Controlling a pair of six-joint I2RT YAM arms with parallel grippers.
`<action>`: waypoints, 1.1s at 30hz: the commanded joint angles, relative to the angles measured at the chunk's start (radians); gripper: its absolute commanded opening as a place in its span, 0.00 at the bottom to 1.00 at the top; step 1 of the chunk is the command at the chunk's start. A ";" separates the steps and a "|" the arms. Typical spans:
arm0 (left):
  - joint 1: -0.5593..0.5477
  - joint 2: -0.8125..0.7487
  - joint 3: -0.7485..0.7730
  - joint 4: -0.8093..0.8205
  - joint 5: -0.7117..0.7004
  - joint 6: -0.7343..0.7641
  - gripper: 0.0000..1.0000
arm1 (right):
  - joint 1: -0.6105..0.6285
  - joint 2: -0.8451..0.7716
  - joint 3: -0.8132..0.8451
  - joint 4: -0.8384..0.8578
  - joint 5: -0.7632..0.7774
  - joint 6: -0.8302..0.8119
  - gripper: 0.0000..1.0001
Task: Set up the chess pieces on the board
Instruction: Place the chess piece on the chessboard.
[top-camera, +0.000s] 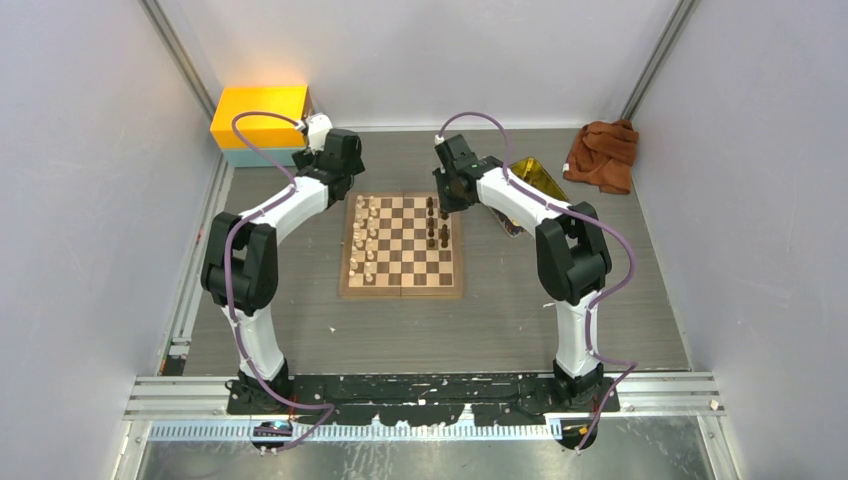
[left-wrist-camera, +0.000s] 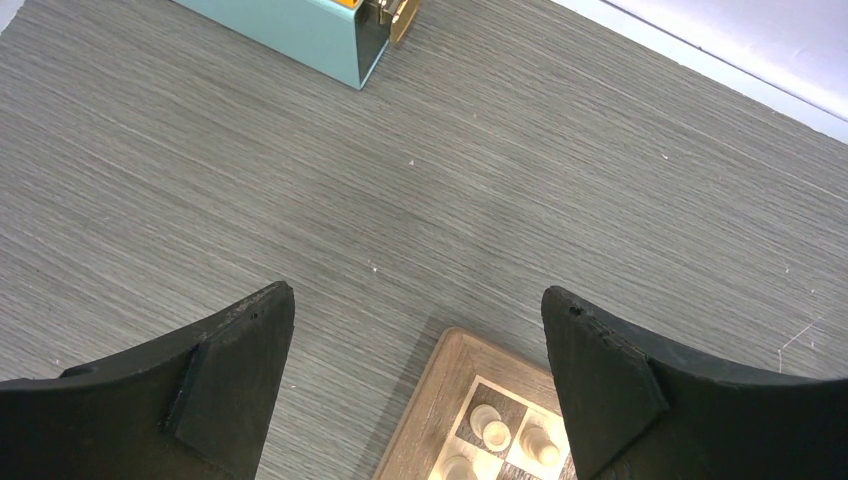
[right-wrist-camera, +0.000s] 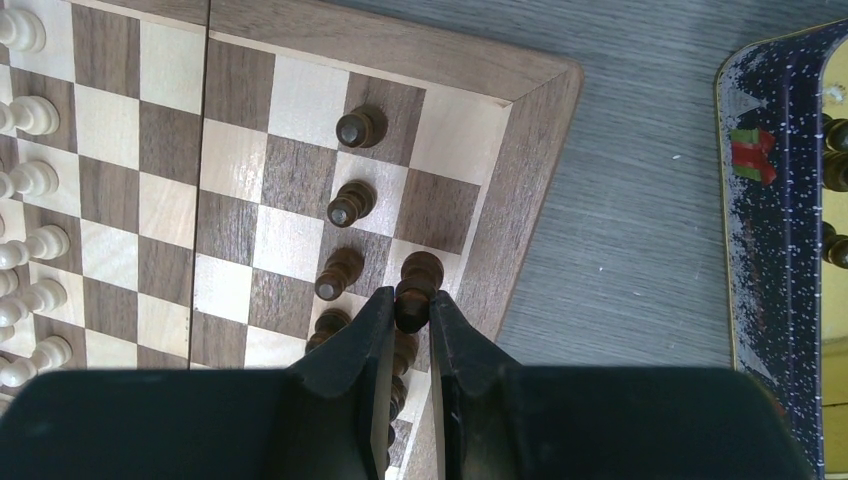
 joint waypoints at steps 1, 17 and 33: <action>0.005 -0.039 0.005 0.053 -0.015 -0.002 0.94 | 0.007 0.006 0.024 0.022 -0.010 -0.010 0.01; 0.005 -0.041 0.001 0.052 -0.014 -0.007 0.94 | 0.015 0.018 0.035 -0.002 -0.017 -0.008 0.01; 0.005 -0.039 0.002 0.052 -0.014 -0.008 0.94 | 0.017 0.022 0.041 -0.020 -0.011 -0.008 0.08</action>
